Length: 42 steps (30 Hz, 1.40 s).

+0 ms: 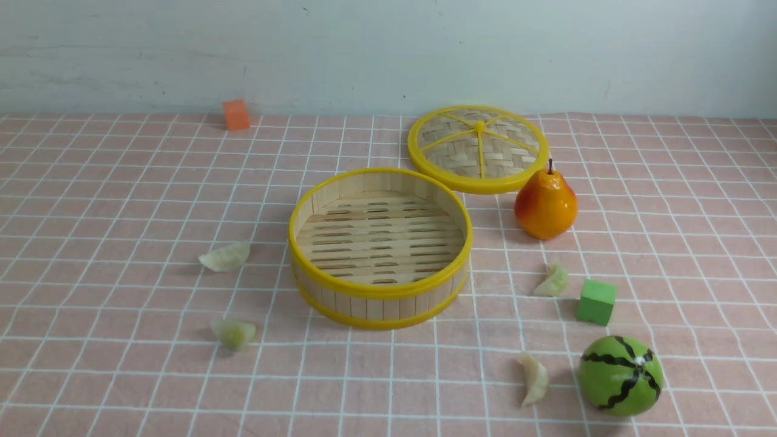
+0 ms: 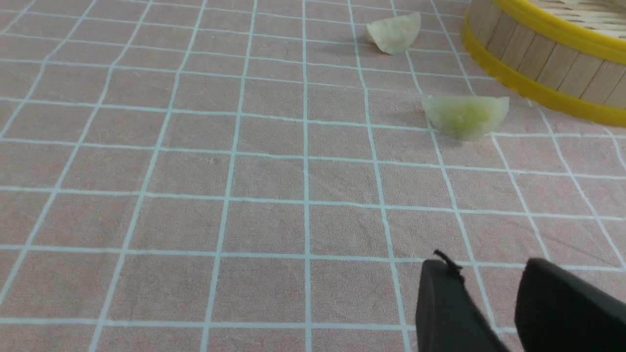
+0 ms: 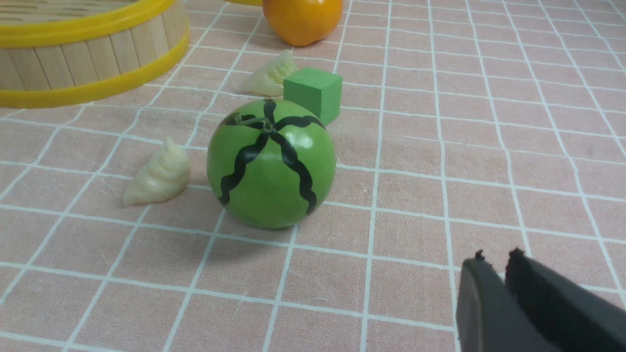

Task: Put the dumplings into the steamer on the table with the pink tablecloth.
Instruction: 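Reach for and grasp a dumpling on the table with the left gripper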

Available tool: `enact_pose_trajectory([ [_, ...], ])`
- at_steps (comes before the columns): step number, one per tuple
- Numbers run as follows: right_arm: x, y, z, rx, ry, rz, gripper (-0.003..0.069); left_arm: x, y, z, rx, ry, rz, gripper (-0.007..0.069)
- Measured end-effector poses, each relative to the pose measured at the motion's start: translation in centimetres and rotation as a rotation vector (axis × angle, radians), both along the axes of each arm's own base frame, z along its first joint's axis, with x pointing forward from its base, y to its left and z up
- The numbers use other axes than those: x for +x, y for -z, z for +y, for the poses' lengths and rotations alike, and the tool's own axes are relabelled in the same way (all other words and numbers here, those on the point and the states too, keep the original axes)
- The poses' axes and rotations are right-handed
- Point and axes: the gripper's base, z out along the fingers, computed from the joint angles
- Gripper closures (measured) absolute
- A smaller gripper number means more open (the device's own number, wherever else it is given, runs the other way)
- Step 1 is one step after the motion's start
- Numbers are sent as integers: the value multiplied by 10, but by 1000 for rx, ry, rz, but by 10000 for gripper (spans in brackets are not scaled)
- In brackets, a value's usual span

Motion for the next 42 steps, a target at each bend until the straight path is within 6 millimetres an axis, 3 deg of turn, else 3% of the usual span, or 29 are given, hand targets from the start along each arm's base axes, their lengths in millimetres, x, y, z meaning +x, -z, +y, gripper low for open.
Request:
enact_pose_trajectory([
  [29,0,0,0,1,0,0,553,0,-1,0,11,0,-16,387],
  [33,0,0,0,0,0,0,547,2,-5,0,7,1,-61,387],
  [39,3,-7,-1,-1,7,-108,541,5,-26,-1,-18,10,-295,387],
  [42,5,-28,-2,0,18,-348,536,4,-42,-2,-29,19,-469,387],
])
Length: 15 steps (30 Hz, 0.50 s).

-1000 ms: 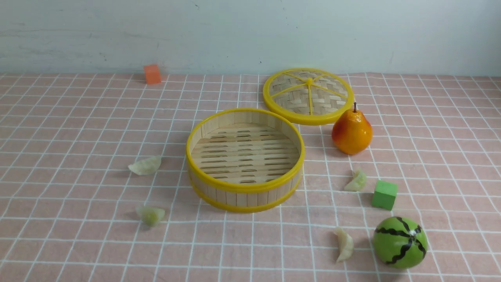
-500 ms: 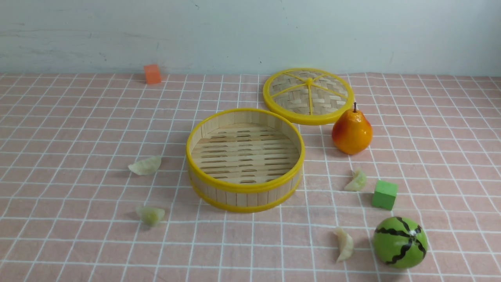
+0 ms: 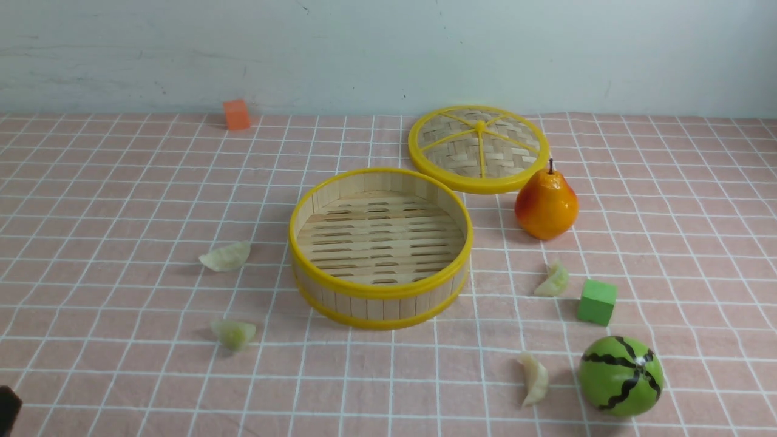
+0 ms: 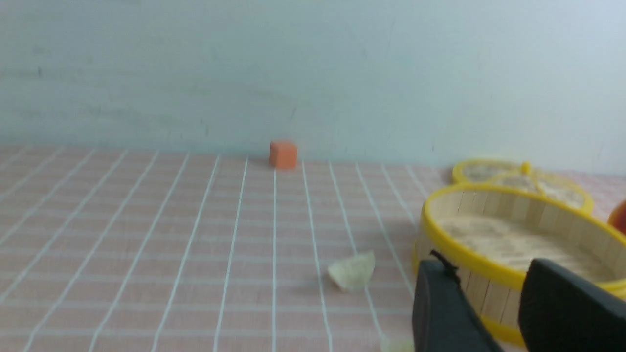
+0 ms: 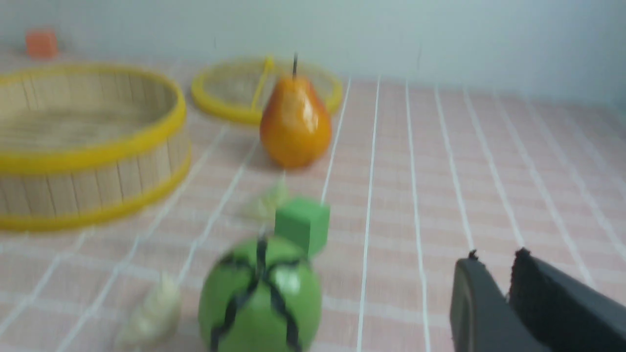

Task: Put the dumplings into the steamer on the table with the pink tablecloth.
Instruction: 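Reach for and grasp a dumpling on the table with the left gripper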

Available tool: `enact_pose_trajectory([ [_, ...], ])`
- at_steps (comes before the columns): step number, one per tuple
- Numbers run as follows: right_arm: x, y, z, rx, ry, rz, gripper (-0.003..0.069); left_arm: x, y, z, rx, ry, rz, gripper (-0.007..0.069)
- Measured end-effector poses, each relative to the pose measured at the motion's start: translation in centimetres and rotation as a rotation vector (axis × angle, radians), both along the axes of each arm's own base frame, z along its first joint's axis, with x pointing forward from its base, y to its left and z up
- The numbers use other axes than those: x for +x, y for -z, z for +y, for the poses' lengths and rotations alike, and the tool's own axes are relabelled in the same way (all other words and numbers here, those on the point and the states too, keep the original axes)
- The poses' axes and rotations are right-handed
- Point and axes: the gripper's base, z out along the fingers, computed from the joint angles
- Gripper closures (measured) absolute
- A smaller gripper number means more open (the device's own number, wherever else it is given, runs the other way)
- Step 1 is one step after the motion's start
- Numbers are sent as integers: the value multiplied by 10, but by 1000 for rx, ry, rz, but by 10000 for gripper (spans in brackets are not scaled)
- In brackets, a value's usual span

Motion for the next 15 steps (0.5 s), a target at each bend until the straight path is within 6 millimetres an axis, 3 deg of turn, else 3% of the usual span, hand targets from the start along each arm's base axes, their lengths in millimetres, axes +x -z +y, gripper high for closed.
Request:
enact_pose_trajectory([
  [5,-5,-28,-1,57,1,-307,531,-3,-15,-1,-26,12,-167,387],
  [8,-12,-41,-2,141,-13,-469,528,-7,-25,0,-162,52,-269,387],
  [12,-14,-46,-5,274,-34,-517,524,-17,-42,0,-408,166,-440,387],
  [15,-15,-49,-5,343,-48,-512,529,-22,-54,0,-452,198,-492,387],
])
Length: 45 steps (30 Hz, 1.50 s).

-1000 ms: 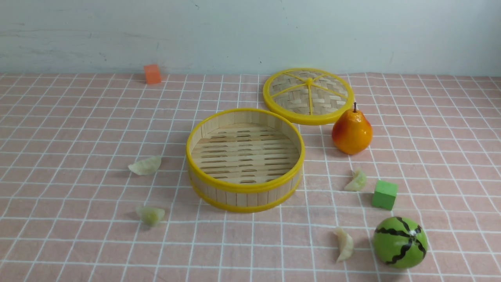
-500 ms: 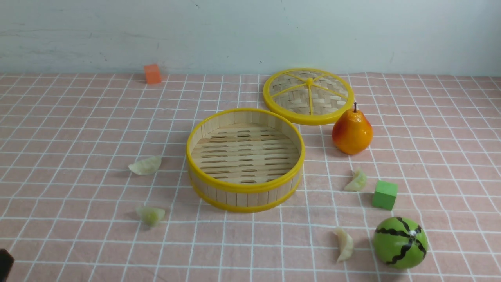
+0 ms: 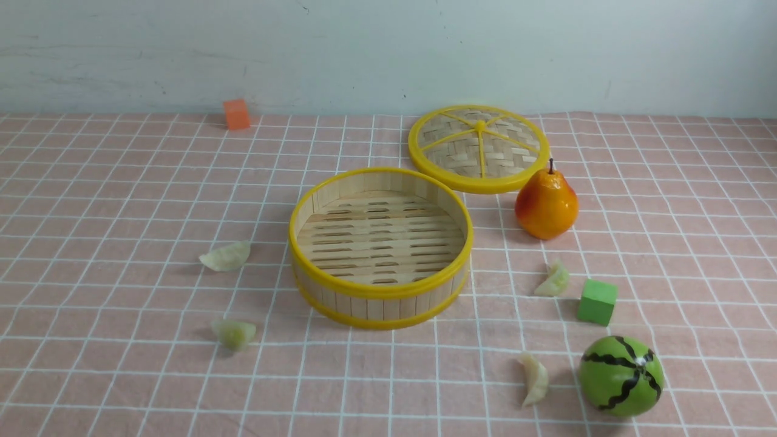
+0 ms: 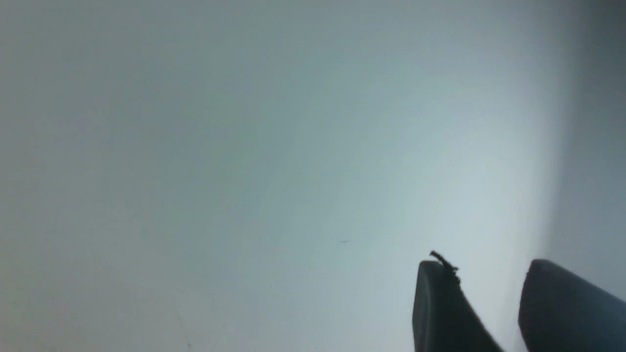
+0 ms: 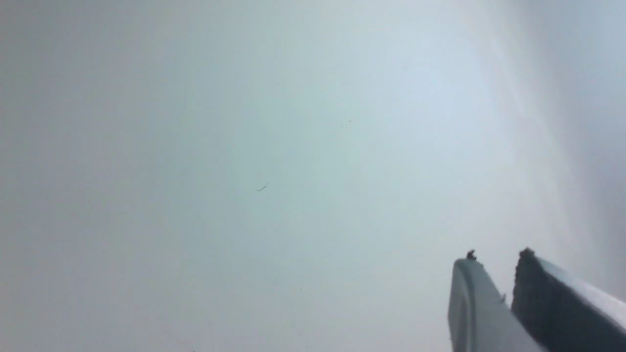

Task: Put the dumplings into the steamer on the table with the pink tablecloth.
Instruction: 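Reach for and grasp a dumpling on the table with the left gripper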

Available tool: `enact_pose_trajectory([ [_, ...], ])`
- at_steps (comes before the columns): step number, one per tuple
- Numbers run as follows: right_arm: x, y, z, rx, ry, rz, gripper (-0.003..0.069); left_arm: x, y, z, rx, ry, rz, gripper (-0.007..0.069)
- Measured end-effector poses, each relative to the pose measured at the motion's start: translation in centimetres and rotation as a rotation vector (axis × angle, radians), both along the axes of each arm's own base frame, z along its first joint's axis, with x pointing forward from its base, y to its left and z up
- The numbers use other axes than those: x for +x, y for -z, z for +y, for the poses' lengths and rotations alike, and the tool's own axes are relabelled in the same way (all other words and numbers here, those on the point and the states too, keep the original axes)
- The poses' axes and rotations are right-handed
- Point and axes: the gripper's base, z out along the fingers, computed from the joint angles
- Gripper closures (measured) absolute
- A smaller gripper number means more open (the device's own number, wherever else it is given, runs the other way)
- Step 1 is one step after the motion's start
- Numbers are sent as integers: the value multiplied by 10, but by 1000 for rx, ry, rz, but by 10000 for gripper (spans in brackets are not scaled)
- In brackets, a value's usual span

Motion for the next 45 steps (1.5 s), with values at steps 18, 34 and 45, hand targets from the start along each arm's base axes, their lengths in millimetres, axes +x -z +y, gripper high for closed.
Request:
enact_pose_trajectory([
  [18,93,-32,12,-287,-28,824,666,144,-50,-18,64,3,754,387],
  [34,143,13,59,-440,-402,1380,662,272,-6,-54,522,-3,1659,638],
  [45,143,18,76,-561,-530,1348,659,309,61,-82,498,229,1905,567],
])
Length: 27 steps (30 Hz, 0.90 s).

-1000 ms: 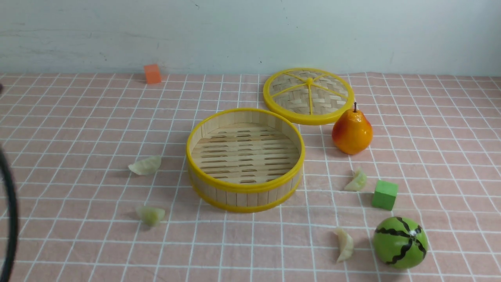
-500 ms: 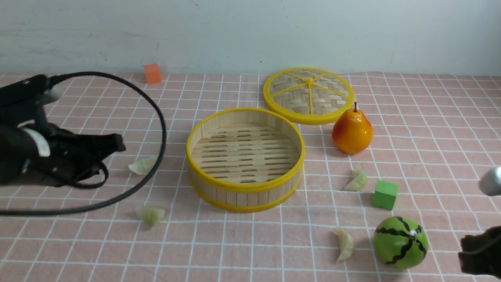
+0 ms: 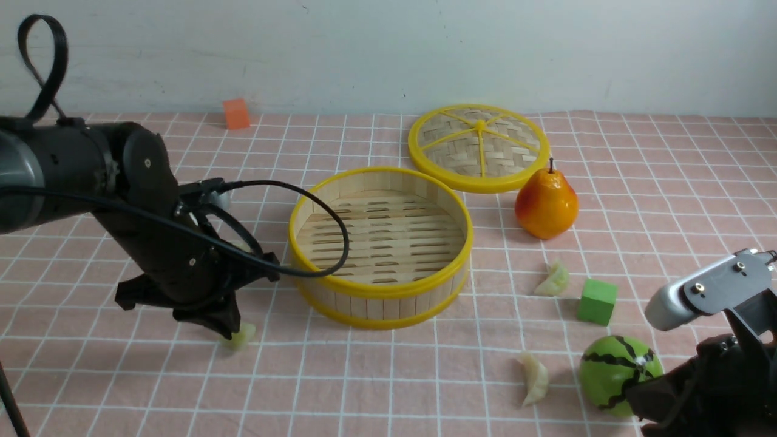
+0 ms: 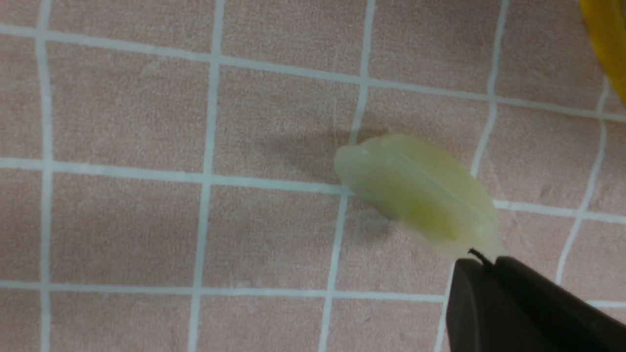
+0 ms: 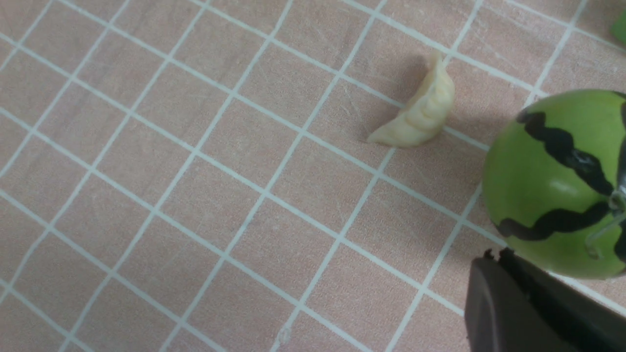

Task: Put the dumplings into the steamer on the table with the pink tablecloth.
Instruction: 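Reach for and grasp a dumpling on the table with the left gripper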

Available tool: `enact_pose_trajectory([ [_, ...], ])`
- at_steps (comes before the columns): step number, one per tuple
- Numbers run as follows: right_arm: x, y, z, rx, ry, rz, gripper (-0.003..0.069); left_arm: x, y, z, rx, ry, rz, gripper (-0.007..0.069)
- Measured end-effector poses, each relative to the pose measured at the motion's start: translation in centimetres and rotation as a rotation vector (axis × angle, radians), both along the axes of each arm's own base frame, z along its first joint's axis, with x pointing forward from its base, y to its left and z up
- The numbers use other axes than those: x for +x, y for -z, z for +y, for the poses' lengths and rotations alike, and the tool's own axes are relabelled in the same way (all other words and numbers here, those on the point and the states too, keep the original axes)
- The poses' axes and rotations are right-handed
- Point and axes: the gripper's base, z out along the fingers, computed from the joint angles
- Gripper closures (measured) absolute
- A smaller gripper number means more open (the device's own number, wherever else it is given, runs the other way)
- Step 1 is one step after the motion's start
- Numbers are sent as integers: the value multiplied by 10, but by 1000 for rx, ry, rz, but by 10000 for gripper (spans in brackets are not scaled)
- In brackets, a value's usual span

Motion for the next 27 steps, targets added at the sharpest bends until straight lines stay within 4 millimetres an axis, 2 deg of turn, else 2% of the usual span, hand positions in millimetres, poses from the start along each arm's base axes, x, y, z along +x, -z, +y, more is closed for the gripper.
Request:
enact_pose_trajectory([
  [6,0,0,0,10,6,-1,658,5,12,-1,-3,-11,10,184],
  [7,1,0,1,11,7,0,658,6,13,-1,-3,-12,8,174],
  [9,1,0,1,16,10,0,655,11,22,-2,-1,-18,0,82],
  [12,1,0,1,16,11,0,655,15,32,-3,1,-23,-4,60],
  [15,1,0,1,20,13,1,650,18,36,-3,7,-11,-22,106],
  [17,1,0,1,22,14,1,648,19,35,-3,14,19,-39,176],
  [18,1,0,1,22,14,1,648,20,35,-3,22,48,-47,241],
  [19,1,0,1,22,14,1,648,20,35,-3,25,57,-48,253],
  [21,1,0,1,22,14,1,648,21,32,-4,33,102,-56,444],
  [23,1,0,1,22,14,0,648,23,29,-4,33,108,-54,483],
  [24,1,0,1,21,14,-2,646,25,23,-5,31,118,-51,580],
  [25,1,0,1,21,14,-2,646,26,18,-6,30,124,-50,617],
  [27,1,0,1,21,13,-2,645,29,5,-8,25,138,-48,638],
])
